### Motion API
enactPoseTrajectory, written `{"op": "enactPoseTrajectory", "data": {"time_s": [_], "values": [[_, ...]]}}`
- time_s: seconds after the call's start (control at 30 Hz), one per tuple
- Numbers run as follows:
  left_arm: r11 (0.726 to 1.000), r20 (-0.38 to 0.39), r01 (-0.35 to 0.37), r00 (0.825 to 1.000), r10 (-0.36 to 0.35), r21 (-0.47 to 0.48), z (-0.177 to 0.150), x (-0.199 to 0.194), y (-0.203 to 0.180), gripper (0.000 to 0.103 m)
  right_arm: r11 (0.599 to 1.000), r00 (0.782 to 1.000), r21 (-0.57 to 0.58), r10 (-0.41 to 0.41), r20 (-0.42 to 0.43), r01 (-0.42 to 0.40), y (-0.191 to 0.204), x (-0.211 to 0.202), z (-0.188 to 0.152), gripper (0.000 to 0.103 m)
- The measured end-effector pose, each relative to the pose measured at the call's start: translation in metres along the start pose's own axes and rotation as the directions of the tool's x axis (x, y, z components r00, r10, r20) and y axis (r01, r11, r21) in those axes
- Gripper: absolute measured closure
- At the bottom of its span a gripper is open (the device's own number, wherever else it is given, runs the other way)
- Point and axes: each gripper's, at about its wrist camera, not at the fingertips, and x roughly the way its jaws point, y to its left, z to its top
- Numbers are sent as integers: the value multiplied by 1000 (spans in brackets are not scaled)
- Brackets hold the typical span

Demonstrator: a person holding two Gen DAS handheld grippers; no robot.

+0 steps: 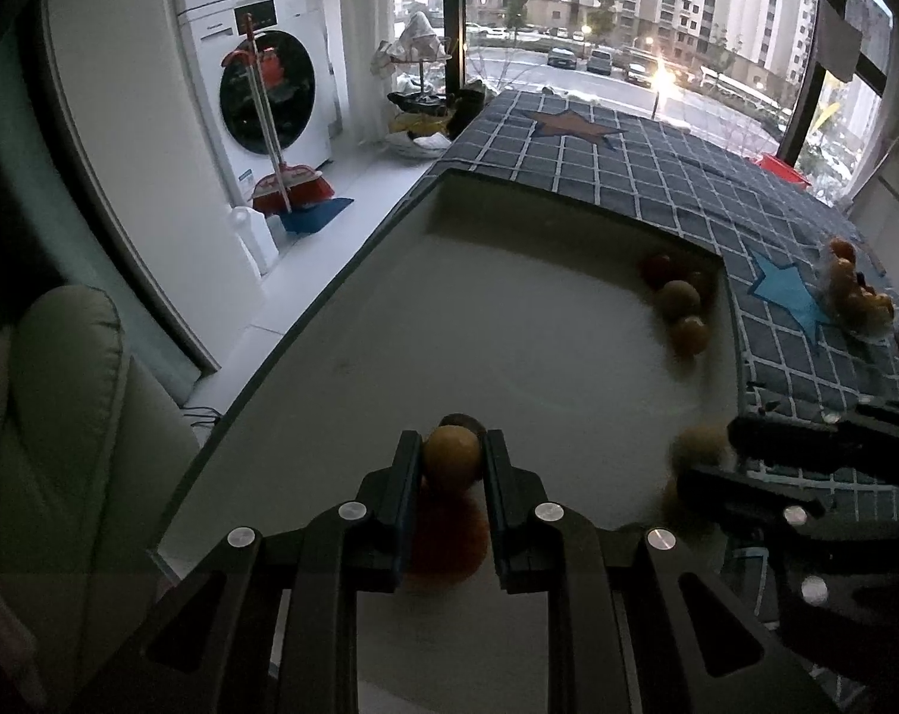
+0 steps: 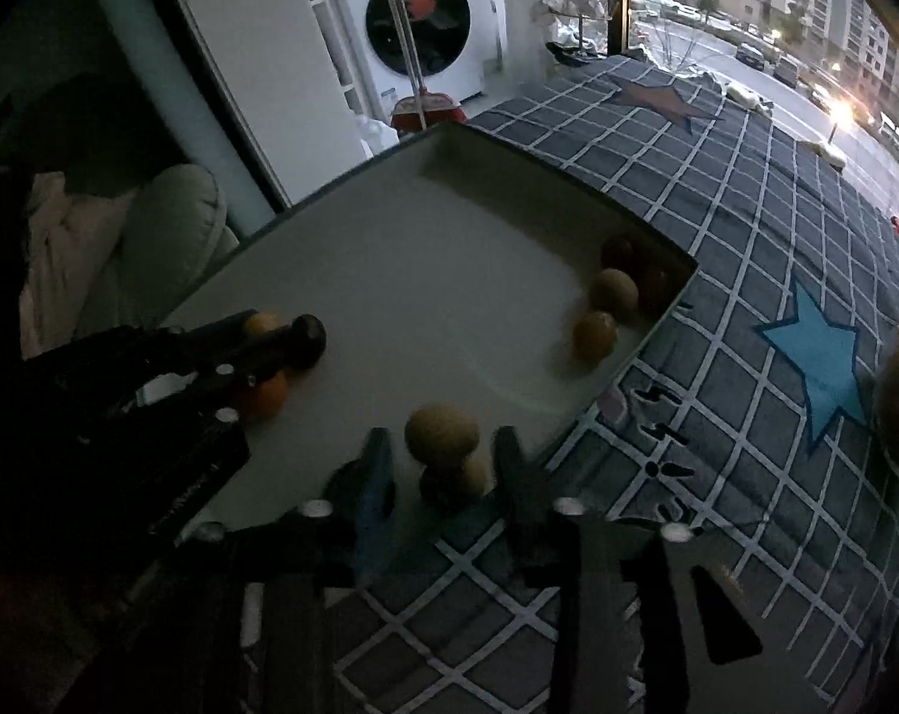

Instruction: Organize fruits

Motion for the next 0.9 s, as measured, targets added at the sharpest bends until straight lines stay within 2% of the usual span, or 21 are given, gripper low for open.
{"op": "enactPoseTrajectory", "data": {"time_s": [0.07, 0.1, 0.13, 0.17, 0.23, 0.37, 0.53, 0.57, 0.6, 0.63, 0.67, 0.77, 0.9], "values": [[1000, -1, -2, 1000, 2, -2, 0, 0, 0, 78, 998, 998, 1, -65, 16, 65, 3, -4, 1, 24], [1000, -4, -3, 1000, 3, -6, 0, 1, 1, 70, 994, 994, -1, -107, 28, 107, 3, -7, 1, 23], [1000, -8, -13, 1000, 13, -17, -1, 1, 3, 41, 993, 992, 1, -119, 34, 119, 2, -8, 2, 23], [999, 1, -25, 1000, 25, -29, -1, 1, 5, 21, 993, 992, 14, -121, 32, 121, -1, -10, 2, 22], [998, 36, -28, 999, 30, -50, -2, -5, 9, 20, 992, 993, 44, -121, 11, 121, -8, -9, 2, 21], [998, 22, -24, 999, 25, -50, -4, -5, 7, 20, 988, 993, 107, -109, -48, 114, -19, 1, -3, 20], [998, -20, -38, 999, 37, -44, -10, -3, 9, 19, 985, 987, 96, -138, -87, 146, -16, 7, -11, 18], [998, -18, -43, 999, 42, -44, -12, -4, 10, 18, 985, 986, 92, -138, -96, 147, -16, 8, -12, 15], [998, -18, -46, 999, 45, -44, -14, -6, 11, 12, 986, 985, 87, -134, -108, 143, -15, 9, -14, 15], [997, -18, -67, 998, 66, -45, -15, -7, 12, 0, 986, 985, 85, -132, -110, 142, -14, 8, -15, 13], [996, -12, -81, 997, 80, -44, -17, -8, 14, 1, 986, 985, 84, -134, -110, 144, -14, 7, -16, 11], [998, -16, -46, 999, 45, -48, -21, -12, 16, 1, 985, 981, 67, -152, -123, 161, -13, 7, -18, 6], [996, -5, -86, 996, 86, -22, -25, -16, 12, 1, 988, 977, 47, -138, -160, 148, -12, 12, -23, 3]]}}
